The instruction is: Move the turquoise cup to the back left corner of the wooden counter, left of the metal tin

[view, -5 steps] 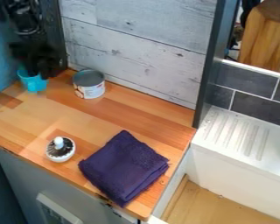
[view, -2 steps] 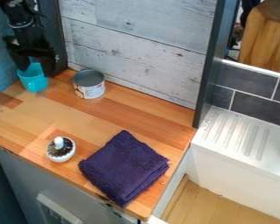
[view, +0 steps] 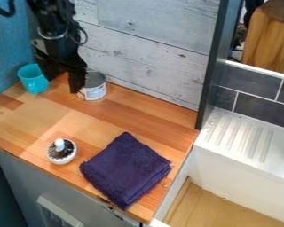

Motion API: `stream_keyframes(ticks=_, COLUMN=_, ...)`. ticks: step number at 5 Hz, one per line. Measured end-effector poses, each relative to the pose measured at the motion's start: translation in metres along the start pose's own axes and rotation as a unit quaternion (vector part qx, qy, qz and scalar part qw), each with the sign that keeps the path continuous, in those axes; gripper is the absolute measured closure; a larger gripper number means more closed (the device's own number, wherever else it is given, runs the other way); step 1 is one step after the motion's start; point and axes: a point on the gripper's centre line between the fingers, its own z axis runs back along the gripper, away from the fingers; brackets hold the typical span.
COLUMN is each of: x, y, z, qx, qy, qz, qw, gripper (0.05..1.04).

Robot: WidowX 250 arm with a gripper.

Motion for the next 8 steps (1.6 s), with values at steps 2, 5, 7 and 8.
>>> stream_keyframes(ticks=2, x=-0.032, y=-0.05, z=0.011, qx=-0.025, qy=0.003, qz=-0.081, qw=0.9964, gripper=0.083)
stream_keyframes(ticks=5, x=-0.054, y=-0.067, z=0.012, qx=-0.068, qy=0.03, qz=-0.11, qw=0.9912, gripper=0.083)
stream_keyframes(ticks=7, x=-0.054, y=-0.067, z=0.012, qx=-0.068, qy=0.03, qz=-0.11, qw=0.9912, gripper=0.083)
stream_keyframes(ticks=8, x=-0.054, y=-0.067, z=0.012, qx=-0.067, qy=0.03, qz=-0.109, qw=0.9912, gripper=0.083)
